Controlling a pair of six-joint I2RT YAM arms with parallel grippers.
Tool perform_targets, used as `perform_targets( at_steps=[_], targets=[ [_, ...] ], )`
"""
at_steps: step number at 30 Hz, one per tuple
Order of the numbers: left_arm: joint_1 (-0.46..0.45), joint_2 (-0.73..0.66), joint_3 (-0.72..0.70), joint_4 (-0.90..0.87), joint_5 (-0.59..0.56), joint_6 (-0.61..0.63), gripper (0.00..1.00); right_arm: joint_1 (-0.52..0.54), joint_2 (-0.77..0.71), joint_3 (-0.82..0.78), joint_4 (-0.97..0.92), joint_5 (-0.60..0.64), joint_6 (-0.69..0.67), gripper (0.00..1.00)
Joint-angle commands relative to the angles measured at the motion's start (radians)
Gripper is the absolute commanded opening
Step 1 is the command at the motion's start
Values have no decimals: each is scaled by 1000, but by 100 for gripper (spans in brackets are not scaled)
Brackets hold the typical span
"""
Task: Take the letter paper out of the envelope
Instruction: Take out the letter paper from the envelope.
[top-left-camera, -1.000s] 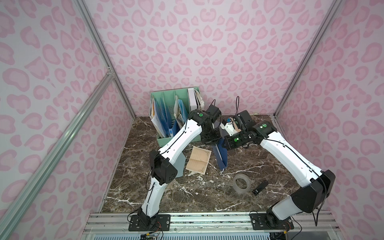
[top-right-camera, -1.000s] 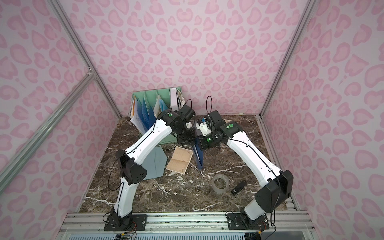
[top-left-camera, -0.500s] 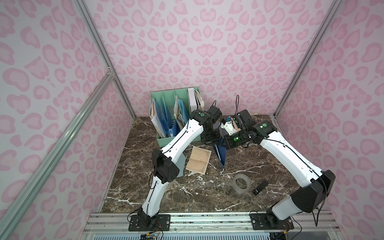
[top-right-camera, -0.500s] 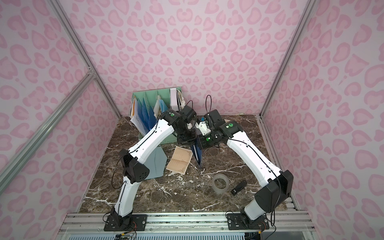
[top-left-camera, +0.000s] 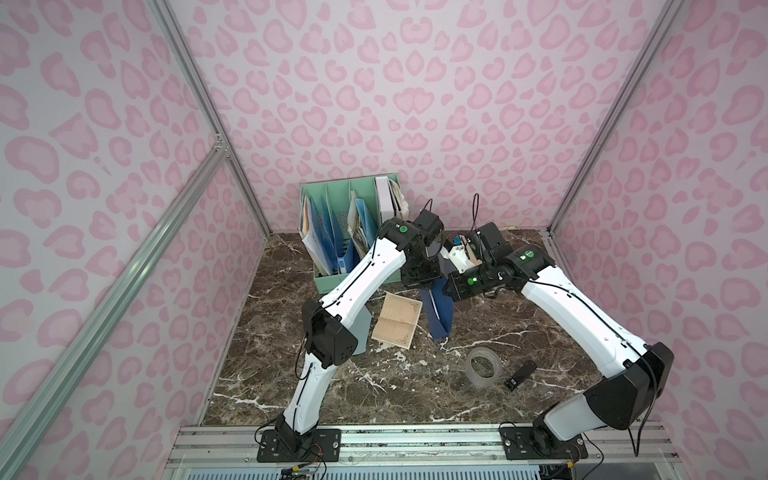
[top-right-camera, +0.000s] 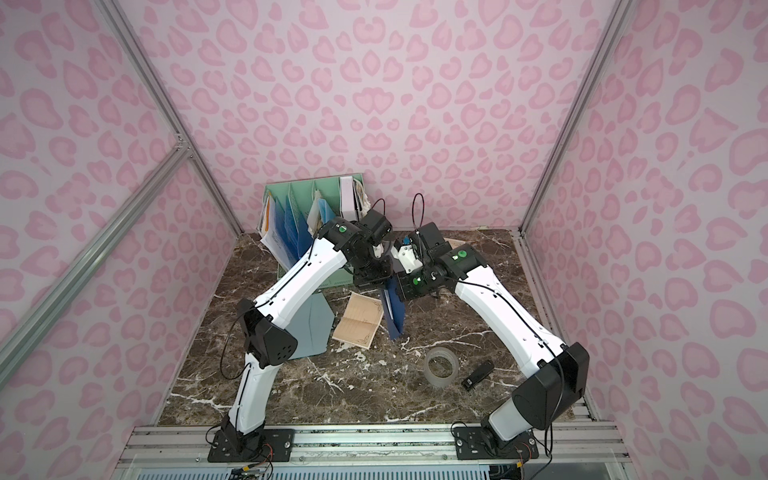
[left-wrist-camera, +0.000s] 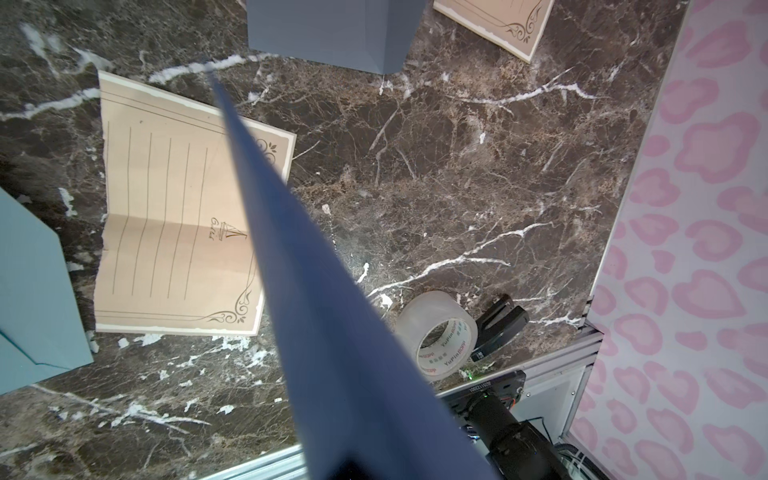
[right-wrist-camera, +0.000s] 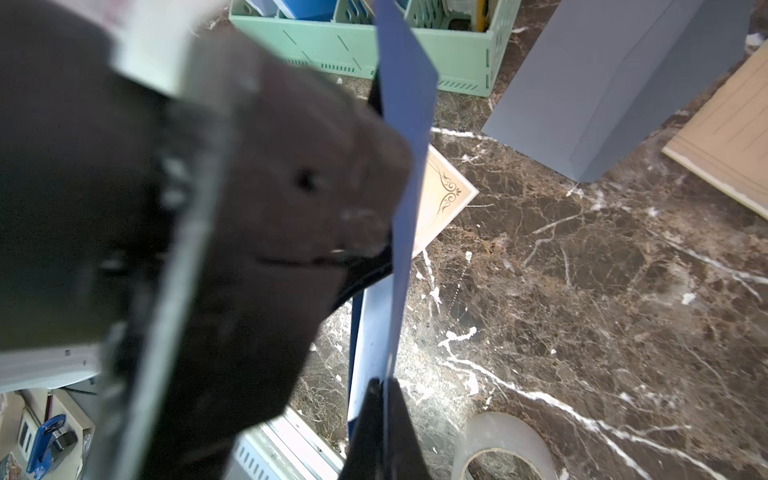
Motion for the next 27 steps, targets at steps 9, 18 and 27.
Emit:
perform_targets(
  at_steps=[9, 18, 27],
  targets=[
    [11, -90, -18, 213, 188, -90, 0, -122, -102, -291, 150, 1, 76, 0],
    [85, -200, -178, 380, 250, -145, 0, -256, -181, -498, 318, -155, 135, 0],
    [154, -298, -306, 388, 253, -104, 0, -311, -120, -663, 460, -241, 224, 0]
  ],
)
